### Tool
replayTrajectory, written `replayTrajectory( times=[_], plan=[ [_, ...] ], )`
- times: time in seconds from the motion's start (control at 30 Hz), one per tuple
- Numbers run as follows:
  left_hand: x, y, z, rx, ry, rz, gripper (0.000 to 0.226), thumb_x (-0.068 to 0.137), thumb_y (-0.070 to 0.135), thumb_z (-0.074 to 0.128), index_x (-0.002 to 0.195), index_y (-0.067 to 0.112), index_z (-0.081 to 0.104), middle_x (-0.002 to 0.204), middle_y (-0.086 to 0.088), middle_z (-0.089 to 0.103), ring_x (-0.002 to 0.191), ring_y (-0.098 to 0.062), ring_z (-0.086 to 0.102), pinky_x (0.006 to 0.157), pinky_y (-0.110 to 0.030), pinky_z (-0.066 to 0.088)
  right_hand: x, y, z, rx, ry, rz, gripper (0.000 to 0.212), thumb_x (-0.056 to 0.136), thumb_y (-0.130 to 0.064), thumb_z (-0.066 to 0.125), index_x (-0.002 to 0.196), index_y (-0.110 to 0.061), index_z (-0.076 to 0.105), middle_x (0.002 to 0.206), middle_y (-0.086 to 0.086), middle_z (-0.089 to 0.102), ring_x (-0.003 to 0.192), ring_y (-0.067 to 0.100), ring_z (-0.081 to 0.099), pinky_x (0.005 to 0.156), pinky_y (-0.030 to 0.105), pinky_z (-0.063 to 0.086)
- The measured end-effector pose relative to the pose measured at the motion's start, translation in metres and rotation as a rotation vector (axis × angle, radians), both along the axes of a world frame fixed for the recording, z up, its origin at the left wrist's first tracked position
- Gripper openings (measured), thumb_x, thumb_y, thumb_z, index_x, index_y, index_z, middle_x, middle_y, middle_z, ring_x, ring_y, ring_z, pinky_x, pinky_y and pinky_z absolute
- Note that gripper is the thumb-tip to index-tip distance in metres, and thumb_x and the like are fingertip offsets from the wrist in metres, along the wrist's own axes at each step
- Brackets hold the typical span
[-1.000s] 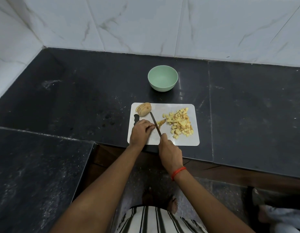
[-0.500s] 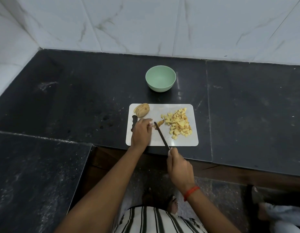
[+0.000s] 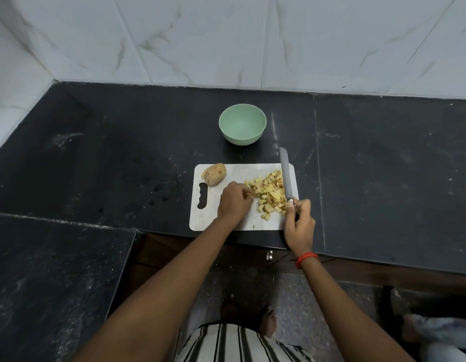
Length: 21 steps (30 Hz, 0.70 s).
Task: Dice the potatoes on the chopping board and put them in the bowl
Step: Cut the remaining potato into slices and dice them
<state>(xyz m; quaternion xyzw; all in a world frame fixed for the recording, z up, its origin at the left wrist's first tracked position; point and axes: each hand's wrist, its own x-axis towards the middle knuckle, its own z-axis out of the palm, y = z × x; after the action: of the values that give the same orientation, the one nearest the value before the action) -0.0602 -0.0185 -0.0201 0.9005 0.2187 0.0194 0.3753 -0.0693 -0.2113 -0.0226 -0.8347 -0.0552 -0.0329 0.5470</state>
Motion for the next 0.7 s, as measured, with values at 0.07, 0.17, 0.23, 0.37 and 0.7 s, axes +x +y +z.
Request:
replayTrajectory(
  times=[0.07,0.17,0.23,0.37,0.7],
  plan=[
    [-0.002,-0.016,0.003,-0.148,-0.059,0.101,0.023,0.086,0.026,0.081,0.106,0.017,0.075,0.102,0.002,0.07,0.09,-0.013,0.066,0.084,-0.029,0.056,-0.001,0.0,0.0,-0.015,-0.007,0.009,0.016,0.105,-0.024,0.049,0.092,-0.015,0.044,0.067,-0.005,0.055,0.06,0.007,0.055,0.051,0.024,0.038],
    [-0.007,-0.026,0.007,-0.375,-0.141,0.195,0.027,0.088,0.023,0.079,0.112,0.021,0.07,0.097,0.008,0.07,0.084,-0.003,0.066,0.079,-0.023,0.057,-0.002,0.0,-0.001,-0.013,-0.014,0.01,0.016,0.105,-0.023,0.049,0.092,-0.015,0.044,0.066,-0.006,0.054,0.059,0.008,0.056,0.051,0.027,0.038],
    [-0.011,-0.022,0.008,-0.418,-0.179,0.17,0.029,0.089,0.02,0.076,0.116,0.025,0.067,0.101,0.009,0.071,0.085,-0.004,0.069,0.079,-0.03,0.061,-0.001,-0.001,0.0,-0.02,-0.014,0.011,0.016,0.105,-0.025,0.048,0.092,-0.017,0.043,0.066,-0.006,0.055,0.06,0.008,0.057,0.05,0.027,0.039],
    [-0.013,0.011,0.021,-0.15,-0.309,0.126,0.029,0.093,0.017,0.071,0.122,0.022,0.067,0.102,0.007,0.068,0.085,-0.009,0.066,0.073,-0.024,0.055,-0.002,0.001,-0.002,-0.026,-0.024,0.022,0.016,0.105,-0.024,0.048,0.091,-0.017,0.043,0.067,-0.007,0.055,0.062,0.008,0.058,0.048,0.02,0.037],
    [-0.014,0.077,0.031,0.404,-0.055,0.074,0.031,0.097,0.024,0.064,0.126,0.016,0.066,0.123,-0.002,0.059,0.113,-0.021,0.052,0.088,-0.041,0.054,-0.004,0.002,-0.004,-0.054,-0.029,0.019,0.016,0.105,-0.026,0.047,0.093,-0.016,0.044,0.069,-0.006,0.057,0.062,0.009,0.059,0.046,0.023,0.038]
  ],
)
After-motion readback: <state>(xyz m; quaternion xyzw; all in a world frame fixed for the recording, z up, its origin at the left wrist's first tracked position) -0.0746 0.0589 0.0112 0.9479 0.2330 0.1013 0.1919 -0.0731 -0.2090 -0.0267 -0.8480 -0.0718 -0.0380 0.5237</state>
